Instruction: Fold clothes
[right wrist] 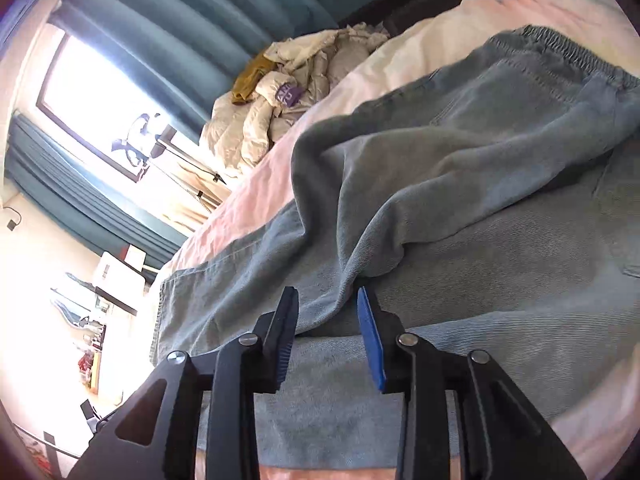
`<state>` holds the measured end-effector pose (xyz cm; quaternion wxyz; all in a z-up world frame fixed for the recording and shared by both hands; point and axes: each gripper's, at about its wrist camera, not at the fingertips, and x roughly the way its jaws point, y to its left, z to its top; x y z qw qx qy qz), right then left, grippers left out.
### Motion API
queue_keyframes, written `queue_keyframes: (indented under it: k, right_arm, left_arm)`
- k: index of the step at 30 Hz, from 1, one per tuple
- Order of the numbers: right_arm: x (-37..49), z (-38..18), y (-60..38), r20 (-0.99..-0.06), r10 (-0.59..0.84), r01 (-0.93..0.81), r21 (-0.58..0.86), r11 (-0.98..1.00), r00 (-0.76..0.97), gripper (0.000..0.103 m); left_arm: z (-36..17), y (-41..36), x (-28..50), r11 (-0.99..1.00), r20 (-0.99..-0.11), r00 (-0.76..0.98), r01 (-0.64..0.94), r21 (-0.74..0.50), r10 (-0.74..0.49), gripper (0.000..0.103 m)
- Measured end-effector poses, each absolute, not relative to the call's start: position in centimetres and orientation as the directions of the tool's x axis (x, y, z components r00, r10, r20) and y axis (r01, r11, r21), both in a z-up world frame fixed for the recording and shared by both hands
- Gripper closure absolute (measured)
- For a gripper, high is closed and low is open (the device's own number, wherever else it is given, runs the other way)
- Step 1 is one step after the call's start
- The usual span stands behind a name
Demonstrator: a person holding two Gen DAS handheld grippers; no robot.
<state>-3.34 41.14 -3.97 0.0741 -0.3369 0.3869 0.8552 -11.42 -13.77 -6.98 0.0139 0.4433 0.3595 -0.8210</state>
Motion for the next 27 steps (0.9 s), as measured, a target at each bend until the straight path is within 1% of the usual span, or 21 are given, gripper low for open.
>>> queue_keyframes:
  k: [1,2,3,6,8,9,11,12,15,19,21,24,27]
  right_arm:
    - [-2.5,-3.5,41.8,-0.623,-0.123,-0.392,0.620,-0.680,-0.773,0.069]
    - [-1.5,-3.1,42.5,-0.613,-0.112,-0.399,0.630,-0.666,-0.782,0.069]
    - [0.1,-3.0,43.2,-0.606,-0.105,-0.410,0.645,-0.645,-0.789,0.069]
    - [3.9,-2.4,47.6,-0.586,-0.072,-0.439,0.677,-0.592,-0.807,0.069]
    - [7.4,-2.1,51.6,-0.616,0.019,-0.500,0.620,-0.605,-0.787,0.068]
    - [9.0,-2.1,53.4,-0.635,0.071,-0.539,0.585,-0.606,-0.769,0.066]
    - [12.0,-2.4,57.2,-0.674,0.153,-0.621,0.535,-0.573,-0.722,0.060]
    - [13.6,-2.7,59.1,-0.686,0.181,-0.655,0.530,-0.539,-0.705,0.053]
    - [17.4,-4.1,64.4,-0.696,0.244,-0.721,0.552,-0.418,-0.675,0.049]
    - [19.9,-6.1,69.1,-0.683,0.258,-0.729,0.613,-0.306,-0.683,0.048]
    - [19.7,-7.4,70.4,-0.671,0.238,-0.711,0.644,-0.283,-0.702,0.048]
    - [18.8,-9.4,71.9,-0.669,0.204,-0.699,0.673,-0.240,-0.714,0.048]
    - [18.2,-10.8,72.3,-0.648,0.218,-0.683,0.700,-0.209,-0.730,0.048]
  left_arm:
    - [-7.0,-13.9,-10.6,-0.719,-0.725,-0.610,0.342,-0.605,0.320,0.069]
    - [-7.2,-14.1,-9.9,-0.687,-0.709,-0.612,0.347,-0.639,0.351,0.063]
    - [-7.4,-14.4,-9.0,-0.651,-0.693,-0.614,0.356,-0.671,0.379,0.054]
    - [-8.1,-15.0,-6.8,-0.566,-0.652,-0.623,0.375,-0.734,0.433,0.050]
    - [-8.5,-15.3,-5.6,-0.521,-0.627,-0.626,0.380,-0.764,0.464,0.047]
    - [-8.6,-15.5,-5.2,-0.505,-0.620,-0.627,0.384,-0.773,0.472,0.044]
    - [-8.8,-15.8,-4.3,-0.475,-0.606,-0.631,0.392,-0.788,0.484,0.041]
    - [-8.9,-15.9,-3.9,-0.461,-0.599,-0.635,0.395,-0.794,0.488,0.041]
    - [-9.2,-16.0,-3.6,-0.442,-0.592,-0.635,0.403,-0.802,0.496,0.040]
    - [-10.2,-15.6,-4.4,-0.446,-0.621,-0.605,0.435,-0.782,0.498,0.040]
    - [-11.0,-15.5,-4.8,-0.431,-0.618,-0.589,0.443,-0.786,0.521,0.040]
    - [-11.9,-15.2,-5.4,-0.438,-0.645,-0.573,0.474,-0.764,0.505,0.040]
    - [-13.3,-15.0,-6.4,-0.428,-0.661,-0.540,0.505,-0.750,0.521,0.040]
